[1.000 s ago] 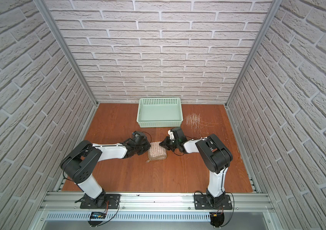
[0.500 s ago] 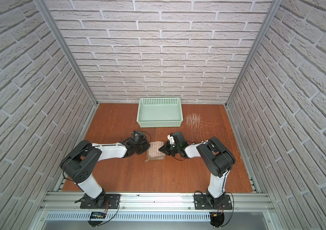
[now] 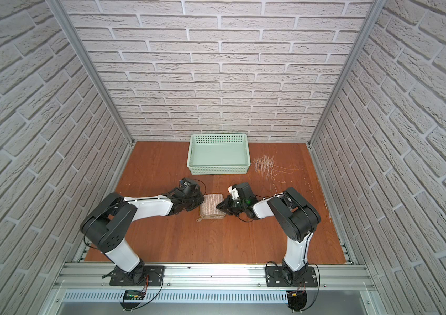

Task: Fold the square dishcloth
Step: Smooth out the cleaning item at the center of the board.

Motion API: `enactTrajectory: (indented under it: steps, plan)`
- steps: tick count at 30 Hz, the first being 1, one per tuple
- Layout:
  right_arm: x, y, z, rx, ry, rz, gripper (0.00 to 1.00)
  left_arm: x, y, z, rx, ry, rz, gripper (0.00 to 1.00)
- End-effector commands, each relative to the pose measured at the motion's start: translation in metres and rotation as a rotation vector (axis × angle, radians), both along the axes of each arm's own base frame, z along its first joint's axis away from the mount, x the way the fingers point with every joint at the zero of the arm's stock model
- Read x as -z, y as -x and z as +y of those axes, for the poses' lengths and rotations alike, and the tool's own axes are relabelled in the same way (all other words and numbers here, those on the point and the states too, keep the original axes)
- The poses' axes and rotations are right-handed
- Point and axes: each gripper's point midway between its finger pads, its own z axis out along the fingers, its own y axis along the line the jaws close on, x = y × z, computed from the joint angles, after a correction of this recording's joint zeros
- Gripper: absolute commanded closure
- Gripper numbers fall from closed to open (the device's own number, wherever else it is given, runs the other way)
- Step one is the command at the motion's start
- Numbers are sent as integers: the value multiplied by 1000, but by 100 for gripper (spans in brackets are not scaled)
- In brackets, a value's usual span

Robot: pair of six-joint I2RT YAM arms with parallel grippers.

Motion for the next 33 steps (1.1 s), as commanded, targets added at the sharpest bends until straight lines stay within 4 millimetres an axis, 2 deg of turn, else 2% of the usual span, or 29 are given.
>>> enactTrajectory:
  steps: [1, 5, 9, 14, 22, 27, 30, 33]
  plan:
    - [-31, 6, 6, -41, 5, -68, 85, -18, -3, 7, 8, -59, -42, 84]
    - [-45, 15, 7, -51, 27, -96, 85, -19, -3, 7, 6, -61, -45, 84]
    - [-43, 22, 6, -50, 39, -89, 84, -18, -3, 6, 5, -52, -42, 84]
    - [-25, 27, 6, -44, 47, -52, 85, -20, 1, 2, 16, -40, -40, 84]
    - [17, 32, 4, -36, 75, 20, 87, -19, 16, -3, 30, -23, -22, 84]
    - [33, 33, 5, -31, 71, 52, 88, -18, 16, -3, 31, -25, -18, 84]
    - [27, 31, 8, -38, 56, 39, 88, -19, 15, -2, 29, -30, -21, 84]
    - [8, 27, 9, -56, 69, -12, 88, -26, 10, 0, 30, -33, -32, 84]
